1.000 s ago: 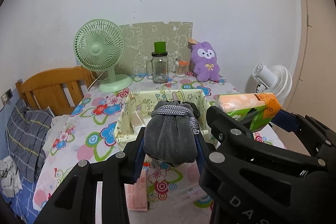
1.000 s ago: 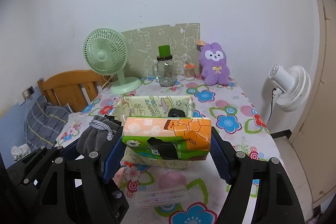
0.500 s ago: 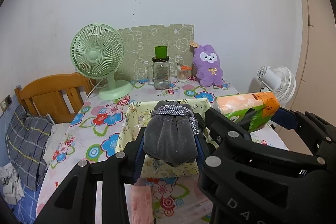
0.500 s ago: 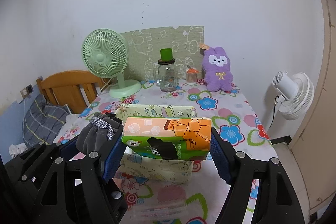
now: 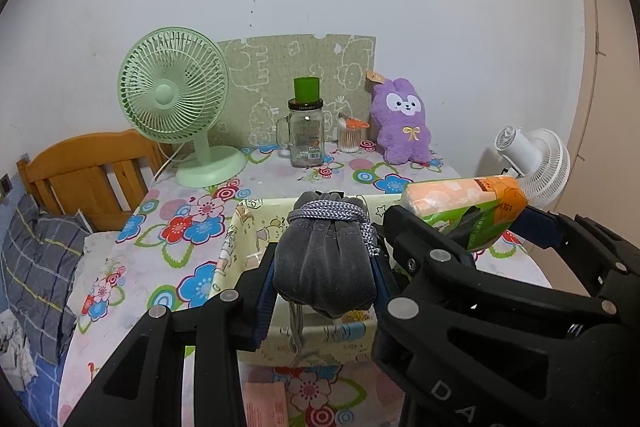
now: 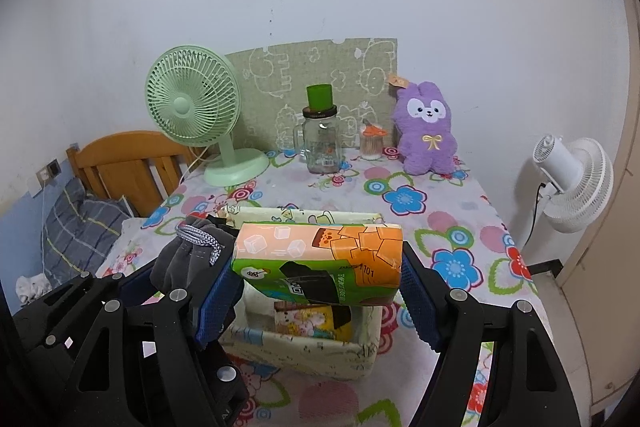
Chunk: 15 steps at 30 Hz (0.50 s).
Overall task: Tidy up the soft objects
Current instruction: 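Lift the grey pouch with the left tool while the right tool carries the green tissue box over the box, then drop the pouch into the box with the left tool while the right tool lowers the tissue box in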
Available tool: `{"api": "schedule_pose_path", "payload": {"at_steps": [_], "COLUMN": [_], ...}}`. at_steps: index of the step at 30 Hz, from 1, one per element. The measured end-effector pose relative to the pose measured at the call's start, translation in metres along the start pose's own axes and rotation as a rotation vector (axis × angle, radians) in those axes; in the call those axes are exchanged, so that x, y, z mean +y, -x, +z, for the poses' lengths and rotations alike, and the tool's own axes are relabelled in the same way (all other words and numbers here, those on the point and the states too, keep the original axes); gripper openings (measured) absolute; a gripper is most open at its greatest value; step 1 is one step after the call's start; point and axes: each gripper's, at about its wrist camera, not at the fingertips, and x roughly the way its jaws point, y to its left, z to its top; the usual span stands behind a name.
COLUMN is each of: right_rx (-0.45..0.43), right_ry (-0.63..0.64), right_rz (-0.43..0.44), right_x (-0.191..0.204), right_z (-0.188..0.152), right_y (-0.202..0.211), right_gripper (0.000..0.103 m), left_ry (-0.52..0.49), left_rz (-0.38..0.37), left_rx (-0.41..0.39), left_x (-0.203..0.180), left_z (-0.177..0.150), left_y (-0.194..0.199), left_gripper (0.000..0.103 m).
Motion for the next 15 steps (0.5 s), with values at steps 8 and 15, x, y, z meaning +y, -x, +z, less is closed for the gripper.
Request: {"api": "schedule_pose_path", "payload": {"at_steps": [8,15], "right_rx": [0.026,0.057], "right_ry": [-0.006,-0.004], "right_rz": [0.036,0.049], "right_x": [-0.001,0.003], "right_z": [0.003,0.0], "right_y": [-0.024,-0.041], "right_gripper": [0.078,0.078], "left_ry": [0.016,0.042], "left_rz": [-0.011,-0.02], "left_rx": [0.029,0.065], "left_x": [0.008,0.016], "left_z": [0.003,-0.003], "left_y": [-0.023,-0.039], "left_gripper": [0.045,0.05]}}
